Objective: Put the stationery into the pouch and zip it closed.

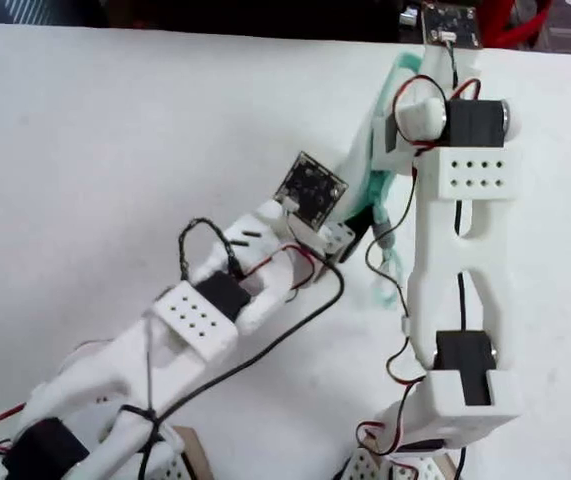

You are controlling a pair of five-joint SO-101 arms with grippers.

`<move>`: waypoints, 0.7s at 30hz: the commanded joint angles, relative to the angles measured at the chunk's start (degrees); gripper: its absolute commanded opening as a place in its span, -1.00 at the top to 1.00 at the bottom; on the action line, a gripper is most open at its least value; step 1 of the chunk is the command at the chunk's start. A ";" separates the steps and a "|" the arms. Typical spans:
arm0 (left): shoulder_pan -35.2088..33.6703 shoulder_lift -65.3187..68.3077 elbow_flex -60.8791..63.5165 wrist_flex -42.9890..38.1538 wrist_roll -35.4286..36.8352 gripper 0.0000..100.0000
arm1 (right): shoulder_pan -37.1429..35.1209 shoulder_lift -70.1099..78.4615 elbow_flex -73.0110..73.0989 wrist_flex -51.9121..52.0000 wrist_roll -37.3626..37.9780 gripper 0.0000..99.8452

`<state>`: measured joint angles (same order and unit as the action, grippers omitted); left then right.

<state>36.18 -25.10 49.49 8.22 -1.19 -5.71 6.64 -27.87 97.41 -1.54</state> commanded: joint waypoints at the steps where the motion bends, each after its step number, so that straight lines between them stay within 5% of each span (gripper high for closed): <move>1: 2.15 -0.75 -1.76 2.64 -5.01 0.65 | -1.10 0.22 0.18 0.75 0.35 0.80; 12: 2.86 5.23 -5.27 0.44 1.14 0.62 | -0.31 0.22 0.18 0.75 0.62 0.80; 21: 5.93 2.24 -3.25 0.00 -5.71 0.63 | 0.04 0.31 0.26 0.75 4.57 0.70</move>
<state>38.64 -20.53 46.77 9.80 -4.53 -5.27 6.20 -27.34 97.85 1.54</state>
